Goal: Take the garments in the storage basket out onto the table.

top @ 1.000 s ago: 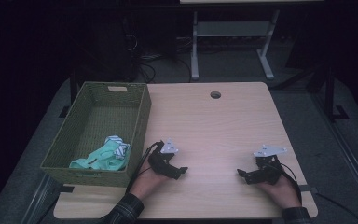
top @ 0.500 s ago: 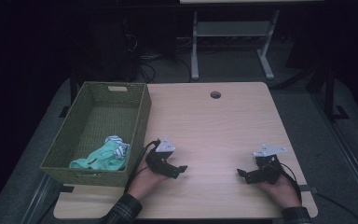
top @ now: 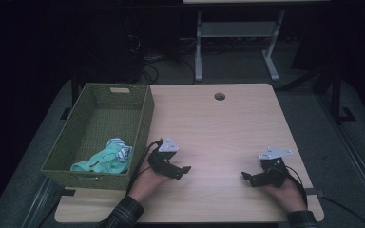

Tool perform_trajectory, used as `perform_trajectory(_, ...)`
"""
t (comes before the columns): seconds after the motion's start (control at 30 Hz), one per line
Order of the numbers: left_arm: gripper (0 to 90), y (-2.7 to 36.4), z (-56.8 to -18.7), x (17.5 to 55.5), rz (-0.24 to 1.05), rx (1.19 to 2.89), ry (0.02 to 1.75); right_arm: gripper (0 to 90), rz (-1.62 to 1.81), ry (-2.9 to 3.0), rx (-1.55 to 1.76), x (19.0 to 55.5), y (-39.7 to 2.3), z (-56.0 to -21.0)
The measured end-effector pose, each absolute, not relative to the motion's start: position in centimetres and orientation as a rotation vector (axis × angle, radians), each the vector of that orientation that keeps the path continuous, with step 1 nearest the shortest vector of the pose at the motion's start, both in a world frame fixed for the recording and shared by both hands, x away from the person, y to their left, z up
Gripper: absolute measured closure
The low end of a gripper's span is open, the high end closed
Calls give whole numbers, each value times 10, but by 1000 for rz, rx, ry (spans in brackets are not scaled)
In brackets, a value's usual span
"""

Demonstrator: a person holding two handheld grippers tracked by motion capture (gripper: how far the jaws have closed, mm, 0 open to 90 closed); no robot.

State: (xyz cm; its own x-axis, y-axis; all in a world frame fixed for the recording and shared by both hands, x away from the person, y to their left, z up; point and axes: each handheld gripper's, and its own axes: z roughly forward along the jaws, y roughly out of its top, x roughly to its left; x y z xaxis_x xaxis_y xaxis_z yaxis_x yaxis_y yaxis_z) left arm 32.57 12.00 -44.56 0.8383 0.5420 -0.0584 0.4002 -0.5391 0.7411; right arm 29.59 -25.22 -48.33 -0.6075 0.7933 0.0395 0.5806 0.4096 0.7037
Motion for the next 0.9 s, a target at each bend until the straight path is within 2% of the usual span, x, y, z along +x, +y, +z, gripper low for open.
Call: perform_trajectory(0.9,138,120,-421,323,231,2229,687,13,1003,2368,1195,296,-252,-483)
